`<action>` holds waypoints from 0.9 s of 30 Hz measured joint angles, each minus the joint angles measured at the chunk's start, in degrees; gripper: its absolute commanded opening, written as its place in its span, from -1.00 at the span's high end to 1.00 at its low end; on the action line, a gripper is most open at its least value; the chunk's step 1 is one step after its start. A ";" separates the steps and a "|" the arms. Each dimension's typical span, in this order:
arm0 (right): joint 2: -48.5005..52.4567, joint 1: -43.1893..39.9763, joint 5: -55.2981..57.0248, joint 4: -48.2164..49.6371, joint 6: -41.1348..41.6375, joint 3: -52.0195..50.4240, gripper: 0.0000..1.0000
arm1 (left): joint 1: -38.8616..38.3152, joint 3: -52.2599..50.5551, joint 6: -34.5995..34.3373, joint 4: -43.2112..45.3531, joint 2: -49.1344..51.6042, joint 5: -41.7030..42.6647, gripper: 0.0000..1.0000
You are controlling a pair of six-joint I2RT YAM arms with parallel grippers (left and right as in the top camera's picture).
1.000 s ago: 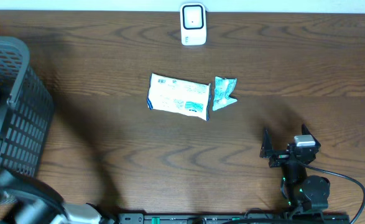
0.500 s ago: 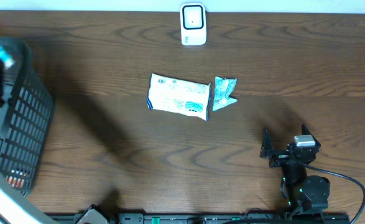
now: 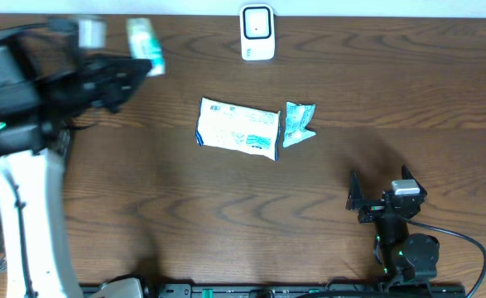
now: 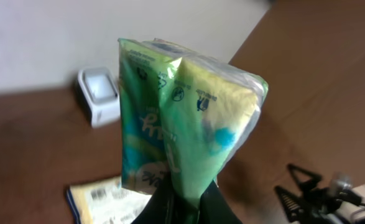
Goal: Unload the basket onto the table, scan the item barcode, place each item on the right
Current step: 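Carry the tissue pack and set it left of the snack bag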
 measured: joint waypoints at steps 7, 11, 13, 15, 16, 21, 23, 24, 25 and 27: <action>0.00 0.00 0.00 0.02 0.00 0.00 -0.99 | -15.91 0.00 -6.29 -1.84 7.39 -40.79 0.86; 0.00 0.00 0.00 0.02 0.00 0.00 -0.99 | -19.96 0.00 -9.49 -2.60 12.98 -56.28 0.85; 0.00 0.00 0.00 0.02 0.00 0.00 -0.99 | -21.07 0.00 -10.95 -2.82 16.52 -60.76 0.85; 0.00 0.00 0.00 0.02 0.00 0.00 -0.98 | -21.73 0.00 -12.11 -3.19 19.85 -63.39 0.86; 0.00 0.00 0.00 0.02 0.00 0.00 -0.98 | -22.01 0.00 -13.05 -3.41 21.97 -64.50 0.85; 0.00 0.00 0.00 0.02 0.00 0.00 -0.99 | -22.27 0.00 -17.75 -5.25 30.21 -67.04 0.85; 0.00 0.00 0.00 0.00 0.00 0.00 -0.98 | -22.34 0.00 -19.39 -5.64 32.39 -67.36 0.85; 0.00 0.00 0.00 0.02 0.00 0.00 -0.99 | -22.34 0.00 -20.11 -5.64 33.29 -67.34 0.85; 0.00 0.00 0.00 0.02 0.00 0.00 -0.98 | -22.34 0.00 -20.70 -5.64 33.83 -67.23 0.85; 0.00 0.00 0.00 0.02 0.00 0.00 -0.98 | -22.38 0.00 -21.51 -5.64 34.45 -66.42 0.85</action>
